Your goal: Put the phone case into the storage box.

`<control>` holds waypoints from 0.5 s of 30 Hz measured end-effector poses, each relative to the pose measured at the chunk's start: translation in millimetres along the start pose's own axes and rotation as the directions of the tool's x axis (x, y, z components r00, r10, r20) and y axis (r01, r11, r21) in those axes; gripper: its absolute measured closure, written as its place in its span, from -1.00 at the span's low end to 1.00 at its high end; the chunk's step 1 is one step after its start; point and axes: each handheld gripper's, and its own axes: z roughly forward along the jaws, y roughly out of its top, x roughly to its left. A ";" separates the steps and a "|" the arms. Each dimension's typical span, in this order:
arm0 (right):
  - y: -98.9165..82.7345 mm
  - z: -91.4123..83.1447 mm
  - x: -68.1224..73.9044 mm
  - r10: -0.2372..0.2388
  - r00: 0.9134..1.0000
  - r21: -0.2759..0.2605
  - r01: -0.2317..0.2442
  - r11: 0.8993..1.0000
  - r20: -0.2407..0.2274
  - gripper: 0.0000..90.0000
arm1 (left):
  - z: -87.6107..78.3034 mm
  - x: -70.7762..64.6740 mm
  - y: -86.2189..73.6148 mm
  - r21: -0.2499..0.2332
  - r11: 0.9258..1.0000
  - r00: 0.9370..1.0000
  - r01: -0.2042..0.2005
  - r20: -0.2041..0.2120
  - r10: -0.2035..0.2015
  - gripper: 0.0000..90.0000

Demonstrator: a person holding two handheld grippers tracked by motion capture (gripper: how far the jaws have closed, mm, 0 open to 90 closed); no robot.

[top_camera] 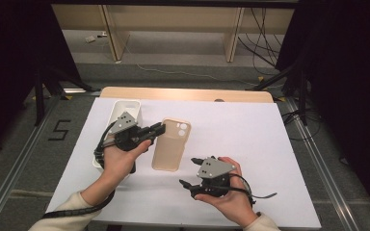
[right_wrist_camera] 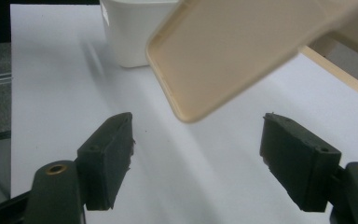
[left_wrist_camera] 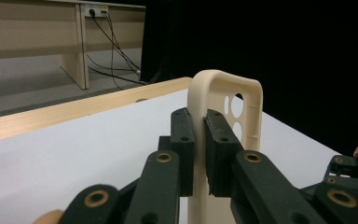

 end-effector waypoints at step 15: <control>-9.9 -8.0 -9.6 0.050 0.998 -0.029 -0.049 0.998 0.048 -0.51 | -11.1 9.4 6.9 -0.027 1.000 1.000 -0.004 -0.030 0.003 0.84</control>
